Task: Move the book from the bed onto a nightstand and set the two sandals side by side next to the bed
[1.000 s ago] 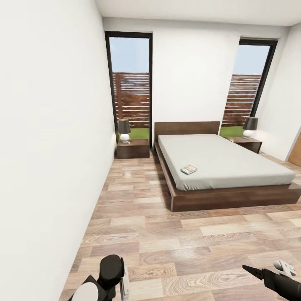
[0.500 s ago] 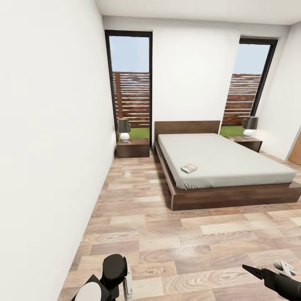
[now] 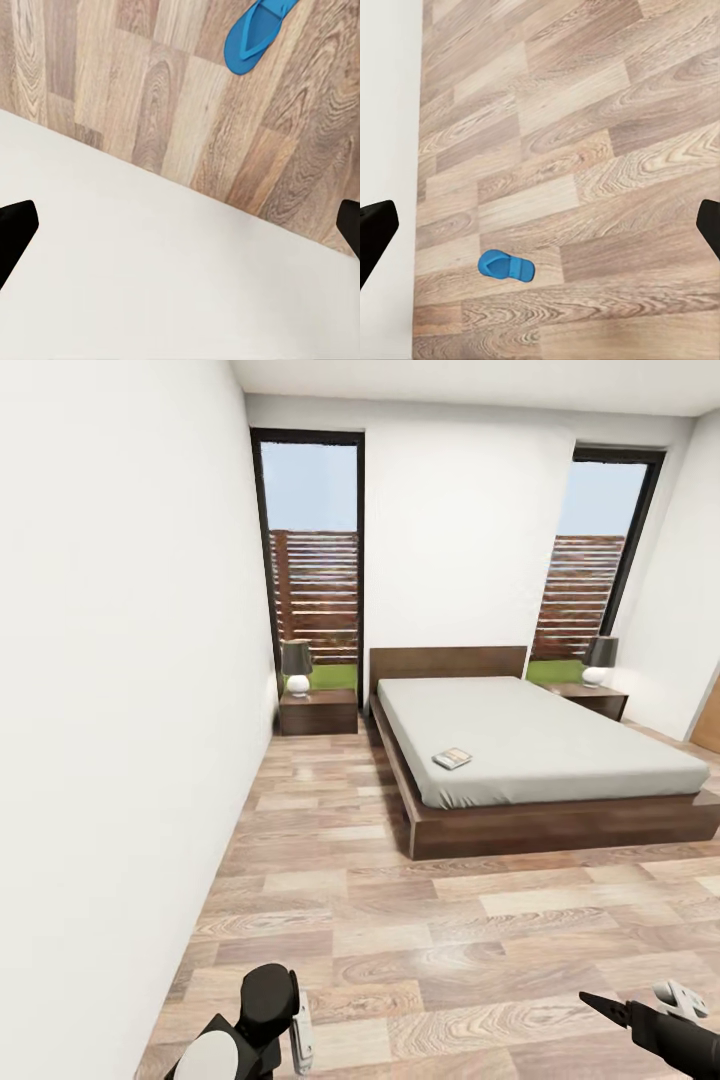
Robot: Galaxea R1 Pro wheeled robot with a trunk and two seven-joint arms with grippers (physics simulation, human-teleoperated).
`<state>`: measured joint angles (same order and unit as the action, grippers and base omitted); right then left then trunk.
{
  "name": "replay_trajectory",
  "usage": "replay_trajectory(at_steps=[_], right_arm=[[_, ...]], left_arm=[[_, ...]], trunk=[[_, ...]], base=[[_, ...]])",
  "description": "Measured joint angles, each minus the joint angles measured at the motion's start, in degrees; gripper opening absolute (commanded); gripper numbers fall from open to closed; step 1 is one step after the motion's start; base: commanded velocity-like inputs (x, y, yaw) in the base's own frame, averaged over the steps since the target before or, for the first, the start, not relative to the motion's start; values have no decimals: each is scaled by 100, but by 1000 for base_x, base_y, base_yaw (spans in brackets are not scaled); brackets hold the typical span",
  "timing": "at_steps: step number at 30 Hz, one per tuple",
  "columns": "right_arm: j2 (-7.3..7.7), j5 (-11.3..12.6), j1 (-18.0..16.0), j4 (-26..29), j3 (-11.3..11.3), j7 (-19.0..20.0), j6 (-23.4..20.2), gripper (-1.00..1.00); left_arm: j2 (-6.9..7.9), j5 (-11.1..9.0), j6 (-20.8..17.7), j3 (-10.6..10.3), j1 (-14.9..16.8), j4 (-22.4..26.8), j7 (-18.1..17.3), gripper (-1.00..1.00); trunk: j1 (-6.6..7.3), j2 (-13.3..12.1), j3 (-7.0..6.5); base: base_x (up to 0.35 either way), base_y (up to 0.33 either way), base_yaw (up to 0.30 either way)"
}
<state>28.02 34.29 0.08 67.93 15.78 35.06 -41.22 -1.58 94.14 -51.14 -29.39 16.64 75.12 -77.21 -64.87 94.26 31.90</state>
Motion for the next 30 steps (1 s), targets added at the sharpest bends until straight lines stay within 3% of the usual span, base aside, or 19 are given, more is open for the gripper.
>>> replay_trajectory(at_steps=[30], right_arm=[[-1,-1,0,57,5,0,3,100]], left_arm=[[2,0,3,20,0,0,19,100]], trunk=[[-659,1204,539]], base=[[0,0,0]])
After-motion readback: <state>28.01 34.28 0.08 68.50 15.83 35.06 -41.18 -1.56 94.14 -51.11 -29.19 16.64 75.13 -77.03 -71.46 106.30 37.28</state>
